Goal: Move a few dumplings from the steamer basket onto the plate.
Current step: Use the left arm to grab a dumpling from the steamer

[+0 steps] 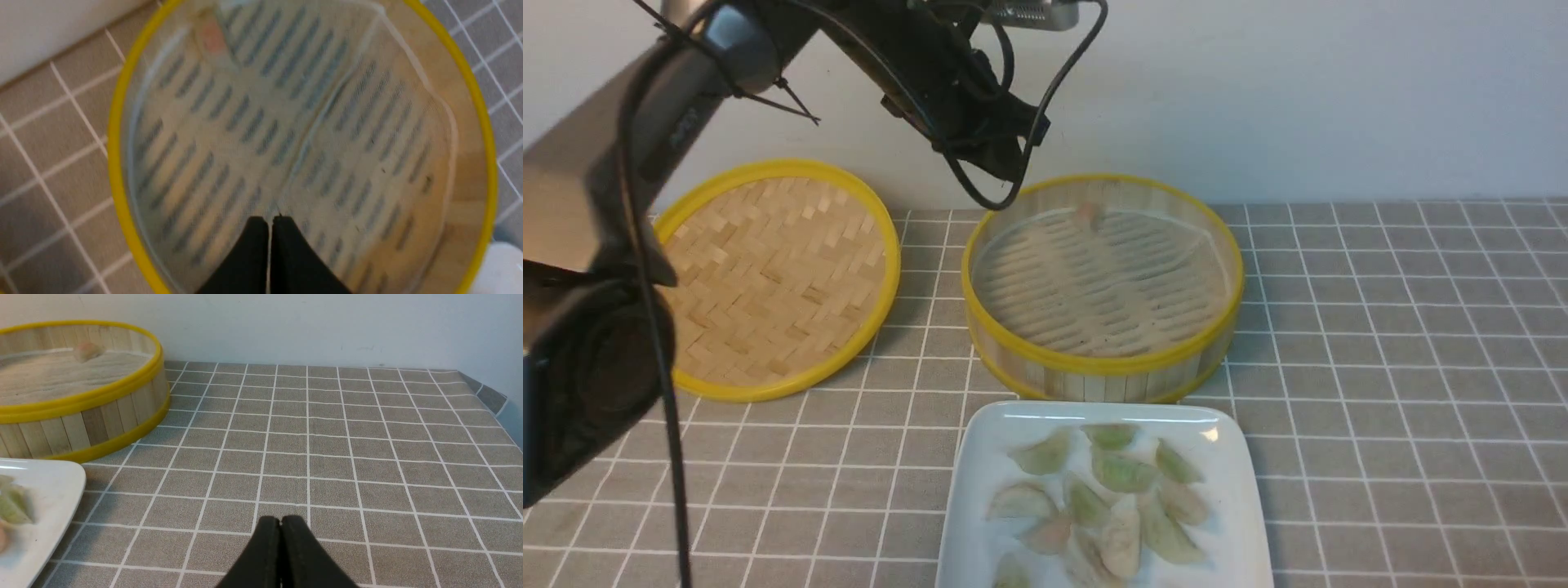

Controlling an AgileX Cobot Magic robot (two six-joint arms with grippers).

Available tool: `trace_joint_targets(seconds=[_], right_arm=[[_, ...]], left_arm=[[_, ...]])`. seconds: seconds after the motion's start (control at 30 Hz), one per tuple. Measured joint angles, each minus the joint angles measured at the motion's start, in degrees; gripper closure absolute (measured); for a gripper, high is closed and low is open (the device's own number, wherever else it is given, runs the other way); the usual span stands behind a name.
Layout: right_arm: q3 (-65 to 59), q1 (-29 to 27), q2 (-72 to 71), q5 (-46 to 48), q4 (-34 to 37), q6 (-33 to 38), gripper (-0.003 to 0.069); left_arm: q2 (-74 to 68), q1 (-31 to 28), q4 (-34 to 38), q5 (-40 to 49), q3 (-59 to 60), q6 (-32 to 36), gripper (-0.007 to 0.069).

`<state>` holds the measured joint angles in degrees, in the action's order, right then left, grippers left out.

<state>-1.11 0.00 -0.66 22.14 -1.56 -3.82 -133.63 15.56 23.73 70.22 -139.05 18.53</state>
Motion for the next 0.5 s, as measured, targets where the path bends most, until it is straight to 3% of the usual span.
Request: trace_joint_targets(seconds=[0.2,0.5], right_arm=[[0.00,0.00,0.00,0.00,0.00,0.00,0.0668],[0.00,0.00,0.00,0.00,0.00,0.00,0.0668]], left_arm=[[-14.83,-0.59,4.72,-1.06,-19.30,10.32,0.0629],[-20.89,0.71,5.52,-5.06,-23.53,19.79,0.0581]])
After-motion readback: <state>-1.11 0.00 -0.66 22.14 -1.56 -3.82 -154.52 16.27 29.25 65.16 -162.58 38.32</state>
